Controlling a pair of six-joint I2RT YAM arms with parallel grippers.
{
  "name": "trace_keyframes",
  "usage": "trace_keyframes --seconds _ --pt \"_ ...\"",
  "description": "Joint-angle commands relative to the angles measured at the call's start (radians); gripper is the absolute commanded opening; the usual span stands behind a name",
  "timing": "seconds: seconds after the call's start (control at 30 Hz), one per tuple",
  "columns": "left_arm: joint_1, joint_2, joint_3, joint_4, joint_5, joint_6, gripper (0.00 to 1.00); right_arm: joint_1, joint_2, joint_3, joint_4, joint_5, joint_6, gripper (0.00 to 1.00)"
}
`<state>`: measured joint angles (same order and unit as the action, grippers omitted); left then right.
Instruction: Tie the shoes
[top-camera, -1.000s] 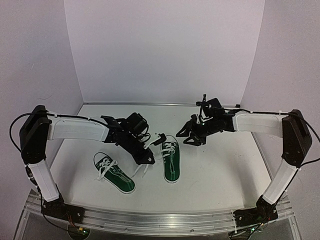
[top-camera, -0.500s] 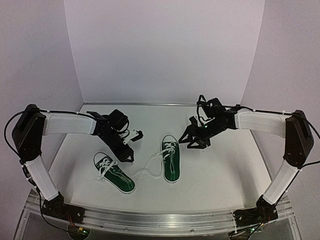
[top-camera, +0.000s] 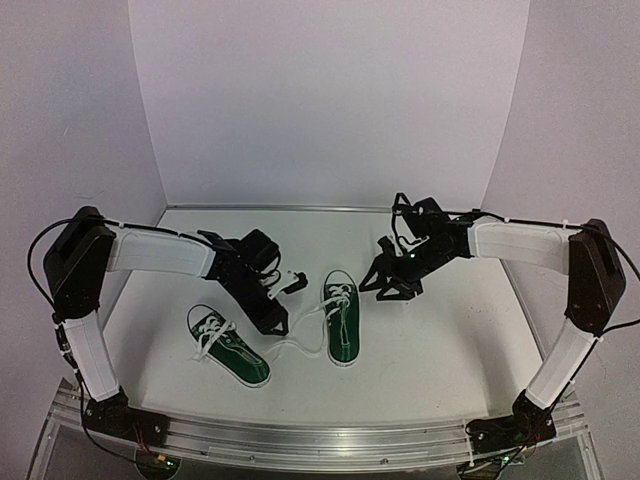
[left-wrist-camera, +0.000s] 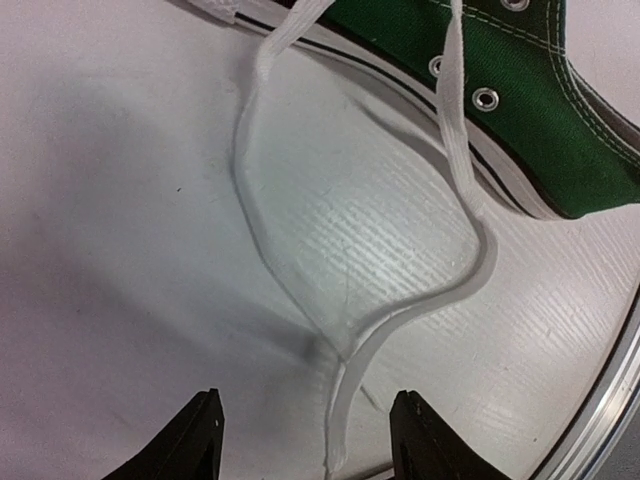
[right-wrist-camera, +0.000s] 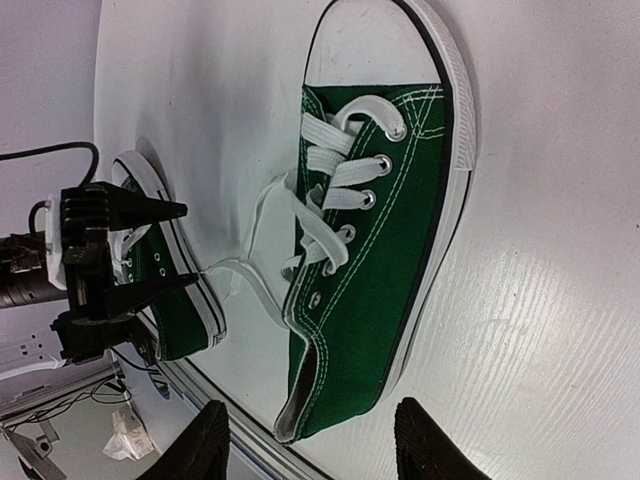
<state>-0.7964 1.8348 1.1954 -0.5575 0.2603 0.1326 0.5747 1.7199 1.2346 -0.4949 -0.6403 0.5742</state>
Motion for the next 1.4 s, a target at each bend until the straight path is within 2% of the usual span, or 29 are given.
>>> trace_keyframes --seconds 0.0,0.2,0.37,0.43,0.5,0.57,0.63,0.73,0.77,0.87,1.0,1.17,1.37 --pt "-0.01 0.062 0.081 0.06 -0.069 -0.082 0.58 0.002 0.004 0.025 -0.017 0.006 -0.025 0.53" --pt "-0.043 0.164 0.15 0.035 -0.123 -0.093 0.57 0.002 -0.007 0.023 -0.026 0.011 -0.033 0.53" --pt "-0.05 0.225 0.18 0.003 -0.214 -0.092 0.46 -0.01 -0.027 0.021 -0.033 0.029 -0.033 0.53" --pt "-0.05 0.229 0.188 0.002 -0.25 -0.087 0.36 -0.019 -0.035 0.02 -0.037 0.032 -0.035 0.53" --pt "-0.048 0.235 0.211 0.001 -0.296 -0.071 0.16 -0.029 -0.04 0.019 -0.039 0.036 -0.04 0.53" --pt "-0.044 0.267 0.27 -0.01 -0.338 -0.045 0.03 -0.037 -0.039 0.02 -0.04 0.036 -0.044 0.53" --pt "-0.037 0.315 0.355 -0.04 -0.381 -0.012 0.0 -0.04 -0.036 0.022 -0.041 0.034 -0.048 0.53" --pt "-0.017 0.387 0.502 -0.066 -0.393 0.026 0.0 -0.042 -0.034 0.027 -0.043 0.032 -0.05 0.53" --pt "-0.005 0.401 0.535 -0.072 -0.387 0.028 0.03 -0.043 -0.035 0.028 -0.043 0.033 -0.051 0.53" --pt "0.025 0.404 0.556 -0.094 -0.345 0.025 0.24 -0.046 -0.042 0.028 -0.046 0.034 -0.054 0.53" --pt "0.047 0.314 0.418 -0.059 -0.278 0.014 0.45 -0.048 -0.055 0.031 -0.048 0.037 -0.061 0.53" --pt "0.059 0.251 0.299 -0.05 -0.145 -0.036 0.52 -0.049 -0.057 0.05 -0.049 0.03 -0.074 0.54" --pt "0.059 0.254 0.259 -0.034 -0.122 -0.081 0.54 -0.048 -0.036 0.083 -0.052 0.02 -0.082 0.54"
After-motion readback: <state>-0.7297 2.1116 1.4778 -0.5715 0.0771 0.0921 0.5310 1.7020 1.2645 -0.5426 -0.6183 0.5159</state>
